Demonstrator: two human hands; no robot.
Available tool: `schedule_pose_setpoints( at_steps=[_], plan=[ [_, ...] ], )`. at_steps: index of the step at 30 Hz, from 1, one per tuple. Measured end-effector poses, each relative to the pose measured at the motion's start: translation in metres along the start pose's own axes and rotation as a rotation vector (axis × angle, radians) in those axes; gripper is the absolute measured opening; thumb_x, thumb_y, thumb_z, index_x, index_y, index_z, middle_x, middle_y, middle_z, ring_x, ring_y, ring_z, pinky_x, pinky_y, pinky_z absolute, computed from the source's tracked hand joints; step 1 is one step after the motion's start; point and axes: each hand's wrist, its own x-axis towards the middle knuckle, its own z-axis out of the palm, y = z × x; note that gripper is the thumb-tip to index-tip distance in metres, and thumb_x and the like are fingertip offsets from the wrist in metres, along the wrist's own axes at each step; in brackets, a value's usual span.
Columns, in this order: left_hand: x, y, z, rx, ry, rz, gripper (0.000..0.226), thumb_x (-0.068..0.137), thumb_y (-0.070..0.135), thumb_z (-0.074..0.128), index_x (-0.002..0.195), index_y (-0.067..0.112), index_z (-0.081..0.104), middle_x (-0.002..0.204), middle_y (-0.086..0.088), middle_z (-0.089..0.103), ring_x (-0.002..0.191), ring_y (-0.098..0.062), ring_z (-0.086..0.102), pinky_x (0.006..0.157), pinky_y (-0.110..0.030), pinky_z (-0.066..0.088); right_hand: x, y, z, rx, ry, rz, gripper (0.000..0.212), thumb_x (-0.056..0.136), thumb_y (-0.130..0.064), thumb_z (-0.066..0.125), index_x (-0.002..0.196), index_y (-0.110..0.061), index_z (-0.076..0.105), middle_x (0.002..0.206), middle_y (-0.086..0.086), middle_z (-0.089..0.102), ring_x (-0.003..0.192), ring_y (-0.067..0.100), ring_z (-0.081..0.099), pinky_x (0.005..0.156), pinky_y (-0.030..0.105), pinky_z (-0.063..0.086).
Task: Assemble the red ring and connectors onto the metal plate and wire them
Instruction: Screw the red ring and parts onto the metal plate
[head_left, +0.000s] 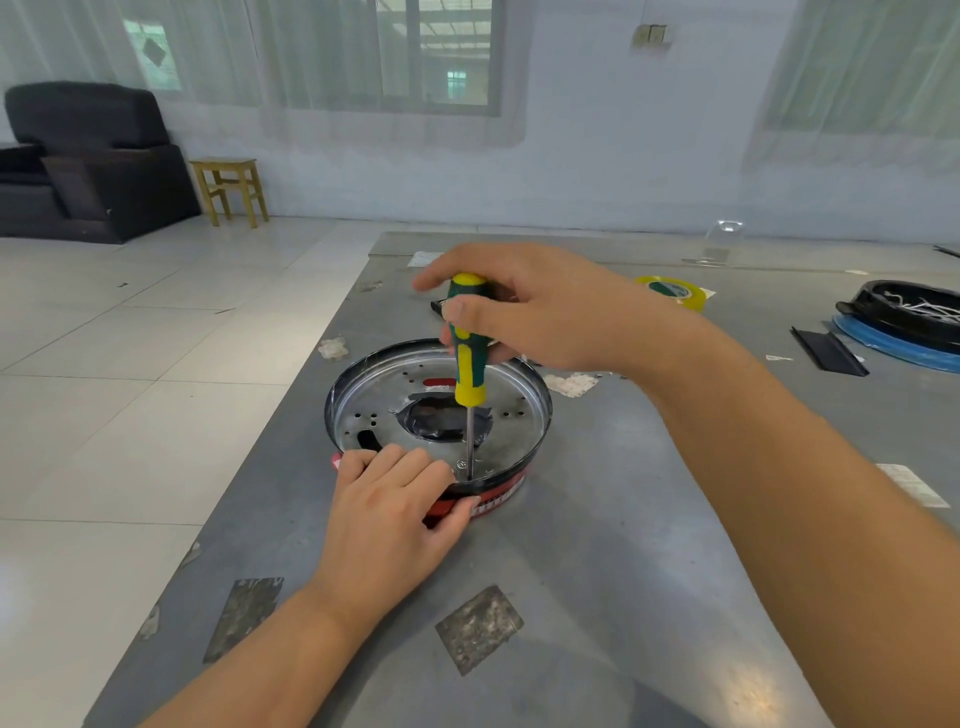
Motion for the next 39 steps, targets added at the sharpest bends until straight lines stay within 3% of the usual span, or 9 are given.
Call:
schedule_pose_setpoints(
  at_steps=[5,10,14,19,23,25,29,33,39],
  plan=[
    [0.001,0.000,-0.003,-0.030,-0.017,-0.001,0.023,0.091,0.048,0.068,0.086,0.025,0.071,0.077,0.011,0.060,0.075,-0.019,0.058,0.076,-0.040,0.042,-0.002,0.007,0.016,-0.493,0.342,-0.055,0.038,0.103,-0.056,0.044,0.089,-0.023,0.056,0.063,-0.003,0.059,0.057,0.015,0.056,0.051,0.032,0.039],
    [0.002,0.003,-0.007,-0.073,-0.026,-0.020,0.017,0.090,0.046,0.072,0.093,0.030,0.075,0.079,0.014,0.062,0.075,-0.017,0.059,0.077,-0.040,0.044,0.004,0.000,-0.004,0.087,-0.093,0.077,0.038,0.108,-0.027,0.043,0.144,-0.034,0.054,0.127,-0.007,0.068,0.116,0.009,0.064,0.095,0.026,0.055],
    [0.002,0.002,-0.008,-0.076,-0.033,-0.021,0.019,0.091,0.048,0.069,0.093,0.030,0.076,0.079,0.014,0.063,0.075,-0.017,0.060,0.077,-0.041,0.044,0.005,0.003,-0.005,-0.142,0.024,-0.056,0.015,0.103,-0.039,0.057,0.111,-0.032,0.067,0.089,-0.007,0.072,0.080,0.003,0.070,0.071,0.020,0.058],
    [0.003,0.003,-0.010,-0.099,-0.020,-0.023,0.023,0.091,0.049,0.068,0.091,0.029,0.077,0.078,0.013,0.064,0.074,-0.017,0.061,0.077,-0.041,0.045,0.008,0.000,0.024,-0.583,0.318,-0.108,0.045,0.103,-0.060,0.039,0.085,-0.021,0.050,0.062,-0.004,0.054,0.057,0.014,0.051,0.055,0.034,0.038],
    [0.004,0.003,-0.011,-0.115,-0.030,-0.033,0.025,0.092,0.051,0.065,0.091,0.030,0.078,0.080,0.014,0.065,0.075,-0.016,0.061,0.077,-0.041,0.044,0.009,-0.003,0.009,-0.039,-0.060,0.045,0.036,0.109,-0.039,0.041,0.142,-0.028,0.051,0.119,-0.010,0.069,0.110,0.010,0.064,0.094,0.027,0.050],
    [0.004,0.002,-0.011,-0.120,-0.027,-0.029,0.026,0.092,0.052,0.063,0.091,0.030,0.077,0.080,0.014,0.065,0.075,-0.016,0.060,0.077,-0.039,0.041,0.006,0.000,0.003,0.292,-0.127,0.032,0.033,0.110,-0.024,0.044,0.141,-0.028,0.056,0.124,-0.007,0.071,0.115,0.009,0.067,0.100,0.028,0.055],
    [0.004,0.002,-0.010,-0.107,-0.023,-0.023,0.027,0.092,0.051,0.063,0.090,0.029,0.077,0.080,0.012,0.066,0.075,-0.017,0.061,0.077,-0.039,0.039,0.007,0.005,0.012,-0.092,0.132,-0.129,0.019,0.107,-0.032,0.052,0.111,-0.027,0.070,0.087,-0.006,0.074,0.080,0.003,0.069,0.075,0.021,0.056],
    [0.004,0.001,-0.010,-0.124,-0.030,-0.030,0.027,0.092,0.052,0.063,0.089,0.029,0.077,0.080,0.013,0.066,0.075,-0.017,0.061,0.079,-0.038,0.038,0.011,0.002,0.033,-0.481,0.380,-0.185,0.037,0.108,-0.043,0.045,0.082,-0.018,0.051,0.057,-0.004,0.050,0.051,0.014,0.045,0.052,0.032,0.035],
    [0.005,0.002,-0.011,-0.130,-0.035,-0.038,0.026,0.091,0.052,0.064,0.091,0.030,0.078,0.081,0.014,0.066,0.076,-0.016,0.060,0.079,-0.037,0.038,0.007,-0.002,0.001,-0.220,0.022,0.067,0.035,0.106,-0.028,0.045,0.140,-0.034,0.053,0.104,-0.020,0.058,0.089,0.001,0.060,0.078,0.014,0.047]
  ],
)
